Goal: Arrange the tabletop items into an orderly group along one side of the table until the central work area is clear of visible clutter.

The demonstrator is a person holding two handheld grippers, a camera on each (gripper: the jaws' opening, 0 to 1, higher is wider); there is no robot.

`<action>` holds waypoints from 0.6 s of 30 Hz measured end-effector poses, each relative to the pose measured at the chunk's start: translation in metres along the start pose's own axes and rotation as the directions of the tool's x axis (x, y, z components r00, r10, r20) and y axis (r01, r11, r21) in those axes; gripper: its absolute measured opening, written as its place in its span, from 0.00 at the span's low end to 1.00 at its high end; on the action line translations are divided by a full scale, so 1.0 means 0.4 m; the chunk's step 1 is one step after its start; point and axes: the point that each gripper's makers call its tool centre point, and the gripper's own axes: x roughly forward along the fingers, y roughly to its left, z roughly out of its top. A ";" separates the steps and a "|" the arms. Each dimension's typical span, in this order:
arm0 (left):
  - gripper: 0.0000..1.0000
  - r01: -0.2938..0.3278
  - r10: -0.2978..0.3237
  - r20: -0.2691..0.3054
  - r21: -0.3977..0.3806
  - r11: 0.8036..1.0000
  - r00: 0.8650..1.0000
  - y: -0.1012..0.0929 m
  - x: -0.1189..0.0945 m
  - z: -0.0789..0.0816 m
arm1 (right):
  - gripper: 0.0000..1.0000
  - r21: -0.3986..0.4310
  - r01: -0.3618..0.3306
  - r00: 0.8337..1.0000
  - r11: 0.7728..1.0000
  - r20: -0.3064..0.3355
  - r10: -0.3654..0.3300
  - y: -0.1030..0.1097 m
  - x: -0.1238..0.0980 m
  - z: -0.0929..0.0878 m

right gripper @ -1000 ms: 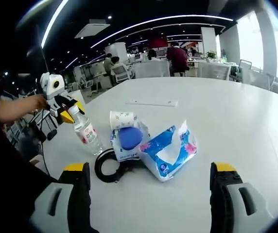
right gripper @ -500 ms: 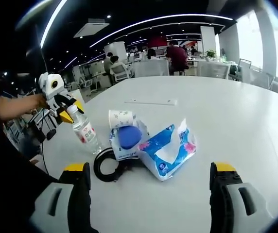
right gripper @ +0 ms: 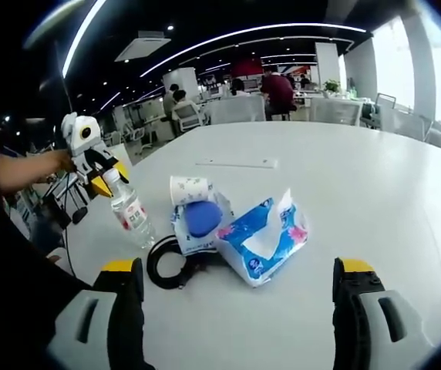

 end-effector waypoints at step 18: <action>0.19 -0.089 0.089 -0.002 -0.003 0.996 0.996 0.092 -0.123 0.021 | 0.99 -0.006 0.005 1.000 1.000 0.013 -0.005 0.011 -0.011 0.013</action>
